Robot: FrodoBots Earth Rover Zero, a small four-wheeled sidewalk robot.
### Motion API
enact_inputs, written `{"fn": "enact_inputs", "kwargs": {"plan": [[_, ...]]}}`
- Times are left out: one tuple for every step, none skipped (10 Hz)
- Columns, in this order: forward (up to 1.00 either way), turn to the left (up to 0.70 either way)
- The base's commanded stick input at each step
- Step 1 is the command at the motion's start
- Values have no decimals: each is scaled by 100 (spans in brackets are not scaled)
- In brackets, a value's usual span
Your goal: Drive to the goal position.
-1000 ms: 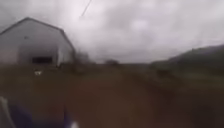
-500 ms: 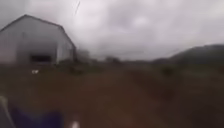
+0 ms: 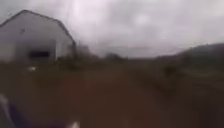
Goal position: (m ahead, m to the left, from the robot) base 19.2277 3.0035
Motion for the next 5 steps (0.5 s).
{"fn": "enact_inputs", "kwargs": {"plan": [[70, 0], [70, 0], [70, 0], [70, 0], [70, 0]]}}
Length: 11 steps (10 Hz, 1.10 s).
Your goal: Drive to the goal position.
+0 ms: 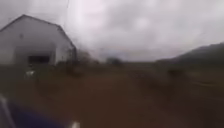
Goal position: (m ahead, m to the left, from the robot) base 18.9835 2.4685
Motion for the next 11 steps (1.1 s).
{"fn": "enact_inputs", "kwargs": {"plan": [[70, 0], [70, 0], [70, 0], [70, 0], [70, 0], [70, 0], [70, 0], [70, 0], [70, 0], [70, 0], [70, 0]]}}
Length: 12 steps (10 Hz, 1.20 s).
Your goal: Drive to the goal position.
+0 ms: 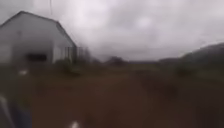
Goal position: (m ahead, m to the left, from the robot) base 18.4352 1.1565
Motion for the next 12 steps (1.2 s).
{"fn": "enact_inputs", "kwargs": {"plan": [[70, 0], [70, 0], [70, 0], [70, 0], [70, 0], [70, 0], [70, 0], [70, 0], [70, 0], [70, 0], [70, 0], [70, 0]]}}
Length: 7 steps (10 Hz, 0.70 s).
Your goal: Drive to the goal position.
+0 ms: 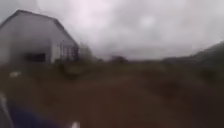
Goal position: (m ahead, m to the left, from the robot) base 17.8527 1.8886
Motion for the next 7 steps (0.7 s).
{"fn": "enact_inputs", "kwargs": {"plan": [[70, 0], [70, 0], [70, 0], [70, 0], [70, 0], [70, 0], [70, -14]]}}
